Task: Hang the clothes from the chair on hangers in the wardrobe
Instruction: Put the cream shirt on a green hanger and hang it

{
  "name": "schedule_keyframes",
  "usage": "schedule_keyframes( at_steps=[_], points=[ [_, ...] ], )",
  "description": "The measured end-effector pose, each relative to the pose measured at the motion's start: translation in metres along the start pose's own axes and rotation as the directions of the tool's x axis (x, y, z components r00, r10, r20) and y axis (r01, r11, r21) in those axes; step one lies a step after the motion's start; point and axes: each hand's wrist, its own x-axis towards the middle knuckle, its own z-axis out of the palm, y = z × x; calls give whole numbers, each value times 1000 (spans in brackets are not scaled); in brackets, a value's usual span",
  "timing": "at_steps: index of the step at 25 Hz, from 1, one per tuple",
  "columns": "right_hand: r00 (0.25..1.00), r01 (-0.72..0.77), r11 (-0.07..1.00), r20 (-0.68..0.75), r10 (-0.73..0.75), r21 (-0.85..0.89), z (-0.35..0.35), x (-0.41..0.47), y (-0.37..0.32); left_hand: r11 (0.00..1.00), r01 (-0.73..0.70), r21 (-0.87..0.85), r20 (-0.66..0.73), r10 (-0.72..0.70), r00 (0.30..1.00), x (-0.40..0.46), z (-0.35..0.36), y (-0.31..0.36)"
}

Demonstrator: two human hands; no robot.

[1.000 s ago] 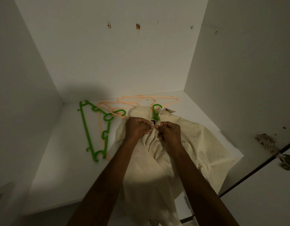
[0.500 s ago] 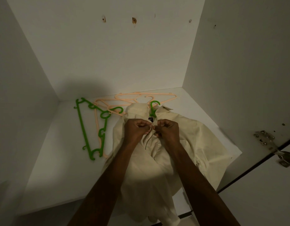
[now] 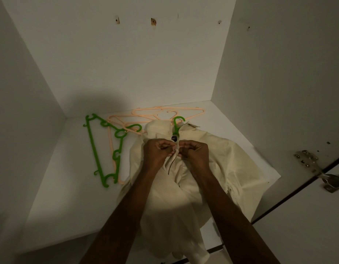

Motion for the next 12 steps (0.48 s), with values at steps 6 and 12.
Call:
schedule_keyframes(
  at_steps=[6, 12],
  points=[
    [996, 88, 994, 28, -86, -57, -1, -4, -4, 999, 31, 16, 5, -31, 999, 1, -2, -1],
    [990, 139, 981, 27, -136, -134, 2, -2, 3, 992, 32, 120, -28, -29, 999, 3, -2, -2]
  ],
)
